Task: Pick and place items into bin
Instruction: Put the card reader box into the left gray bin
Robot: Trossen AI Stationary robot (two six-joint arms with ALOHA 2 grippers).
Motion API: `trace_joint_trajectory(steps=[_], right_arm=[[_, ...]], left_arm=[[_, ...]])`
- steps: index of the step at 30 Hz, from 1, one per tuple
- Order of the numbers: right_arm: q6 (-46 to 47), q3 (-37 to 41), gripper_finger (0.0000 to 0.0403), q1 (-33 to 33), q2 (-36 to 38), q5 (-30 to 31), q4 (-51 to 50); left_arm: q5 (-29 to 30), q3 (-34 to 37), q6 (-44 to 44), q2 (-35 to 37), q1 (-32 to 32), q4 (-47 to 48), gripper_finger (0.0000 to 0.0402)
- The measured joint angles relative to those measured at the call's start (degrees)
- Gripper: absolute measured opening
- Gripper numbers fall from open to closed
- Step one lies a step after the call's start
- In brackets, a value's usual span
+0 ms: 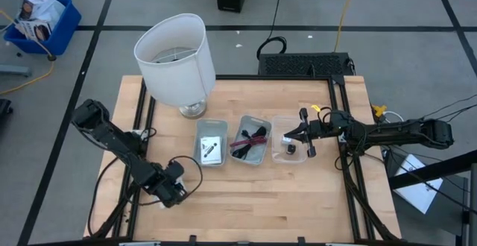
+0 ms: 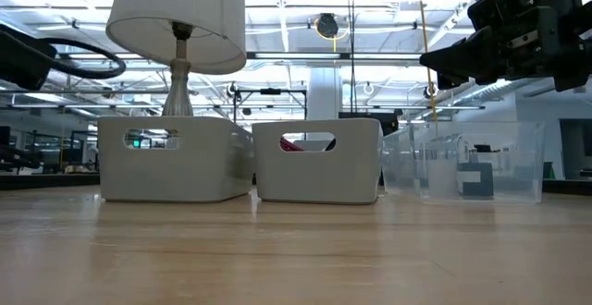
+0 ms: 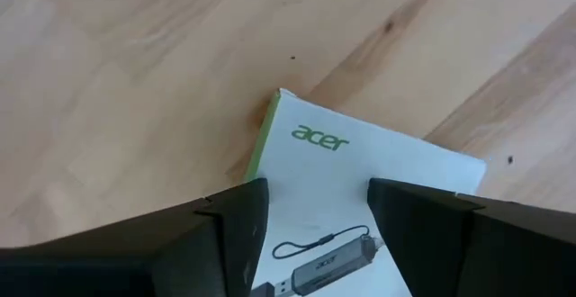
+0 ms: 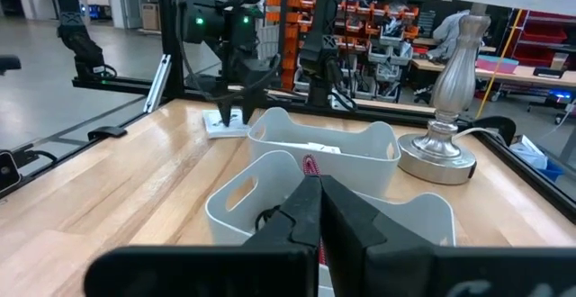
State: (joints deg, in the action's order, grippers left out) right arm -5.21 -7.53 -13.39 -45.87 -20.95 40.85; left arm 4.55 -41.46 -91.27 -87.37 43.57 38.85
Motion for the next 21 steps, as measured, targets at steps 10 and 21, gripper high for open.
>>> trace_joint_trajectory(steps=[10, 21], right_arm=[[0.0, 0.0, 0.0, 0.0, 0.0, 0.0, -0.4], [0.0, 0.0, 0.0, 0.0, 0.0, 0.1, -0.3]], left_arm=[[7.7, -1.1, 3.8, -0.8, -1.5, -10.3, 0.0205], [9.9, -8.5, 16.2, -1.0, -4.0, -3.5, 0.0205]])
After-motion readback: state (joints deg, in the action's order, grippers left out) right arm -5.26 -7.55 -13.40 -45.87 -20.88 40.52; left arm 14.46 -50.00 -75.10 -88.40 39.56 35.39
